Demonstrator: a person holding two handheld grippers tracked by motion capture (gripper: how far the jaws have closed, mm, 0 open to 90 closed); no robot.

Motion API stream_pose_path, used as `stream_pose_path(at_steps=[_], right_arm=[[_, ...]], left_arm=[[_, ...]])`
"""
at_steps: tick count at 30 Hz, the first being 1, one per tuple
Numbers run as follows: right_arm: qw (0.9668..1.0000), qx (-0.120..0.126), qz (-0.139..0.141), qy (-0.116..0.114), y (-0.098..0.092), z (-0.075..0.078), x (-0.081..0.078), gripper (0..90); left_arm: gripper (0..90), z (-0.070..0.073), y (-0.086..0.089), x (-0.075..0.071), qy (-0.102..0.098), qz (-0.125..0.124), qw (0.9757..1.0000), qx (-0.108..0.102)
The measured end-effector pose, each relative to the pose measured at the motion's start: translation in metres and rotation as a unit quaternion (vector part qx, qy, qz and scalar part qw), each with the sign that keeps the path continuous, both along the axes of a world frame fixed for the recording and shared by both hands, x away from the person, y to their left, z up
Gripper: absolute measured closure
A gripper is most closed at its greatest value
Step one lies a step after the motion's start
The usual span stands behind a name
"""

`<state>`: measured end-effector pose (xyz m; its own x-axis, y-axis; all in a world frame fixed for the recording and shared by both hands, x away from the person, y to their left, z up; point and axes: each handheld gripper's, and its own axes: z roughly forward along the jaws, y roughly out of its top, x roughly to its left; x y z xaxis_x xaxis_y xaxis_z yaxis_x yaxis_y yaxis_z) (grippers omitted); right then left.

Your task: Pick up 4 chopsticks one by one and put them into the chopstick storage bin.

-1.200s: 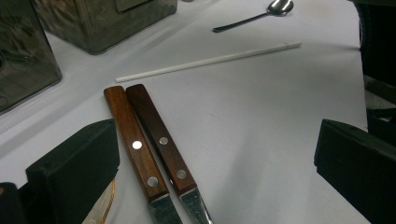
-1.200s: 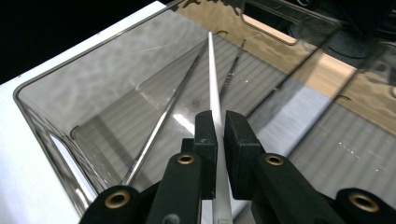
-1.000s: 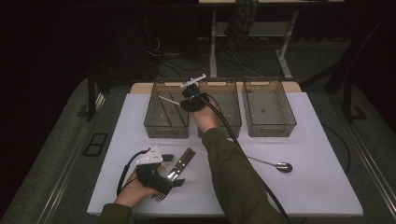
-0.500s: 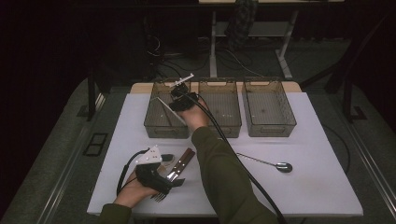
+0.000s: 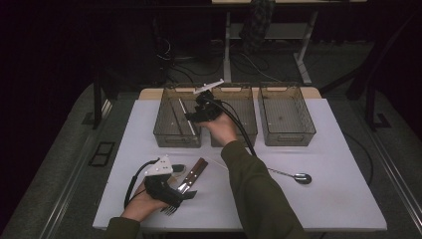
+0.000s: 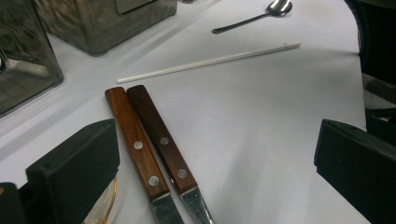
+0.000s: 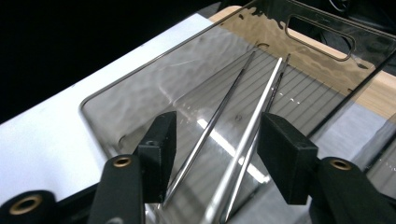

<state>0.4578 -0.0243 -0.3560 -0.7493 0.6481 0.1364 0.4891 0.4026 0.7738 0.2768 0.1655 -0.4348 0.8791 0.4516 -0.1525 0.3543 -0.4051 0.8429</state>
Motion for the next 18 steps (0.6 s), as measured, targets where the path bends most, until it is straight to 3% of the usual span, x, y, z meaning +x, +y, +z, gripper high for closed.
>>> stream_pose_path(at_steps=[6,18], right_arm=[[0.9996,0.014,0.024,0.004,-0.024,0.002,-0.017,39.3],[0.9980,0.024,0.056,-0.016,-0.067,0.008,-0.049,36.9]], left_arm=[[0.0,-0.001,-0.002,0.000,-0.001,0.000,1.0000,0.008],[0.0,-0.002,-0.003,0.000,0.001,0.002,0.9999,0.012]])
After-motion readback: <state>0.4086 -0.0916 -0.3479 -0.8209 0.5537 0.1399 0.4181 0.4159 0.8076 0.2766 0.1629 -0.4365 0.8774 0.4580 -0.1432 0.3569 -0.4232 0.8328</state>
